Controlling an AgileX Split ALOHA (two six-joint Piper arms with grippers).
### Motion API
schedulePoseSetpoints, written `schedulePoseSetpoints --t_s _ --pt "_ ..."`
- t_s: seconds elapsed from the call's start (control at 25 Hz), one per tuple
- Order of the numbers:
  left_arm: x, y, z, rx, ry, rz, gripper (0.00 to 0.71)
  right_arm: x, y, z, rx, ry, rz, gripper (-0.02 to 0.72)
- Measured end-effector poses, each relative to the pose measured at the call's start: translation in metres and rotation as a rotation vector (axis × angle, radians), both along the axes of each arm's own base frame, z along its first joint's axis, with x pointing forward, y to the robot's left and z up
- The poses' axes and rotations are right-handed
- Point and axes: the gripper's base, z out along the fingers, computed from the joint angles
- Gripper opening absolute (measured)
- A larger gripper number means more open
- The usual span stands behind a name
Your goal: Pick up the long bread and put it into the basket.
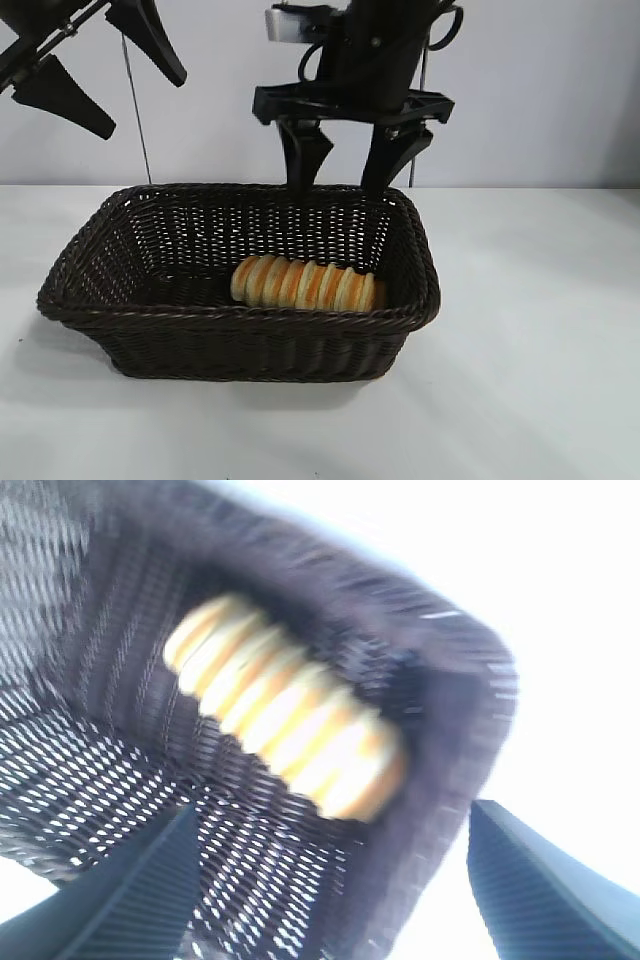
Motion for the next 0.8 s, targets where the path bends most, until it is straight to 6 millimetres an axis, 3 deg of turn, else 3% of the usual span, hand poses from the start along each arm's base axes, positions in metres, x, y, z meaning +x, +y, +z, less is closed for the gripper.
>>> schedulePoseSetpoints --t_s 0.36,0.8 --pt "0.0 0.0 0.0 0.0 0.003 -0.002 0.571 0.016 -0.049 0.031 0.06 -0.028 -0.122 0.54" --pt "0.0 0.0 0.0 0.0 0.003 -0.002 0.571 0.016 -0.053 0.034 0.081 -0.025 -0.133 0.54"
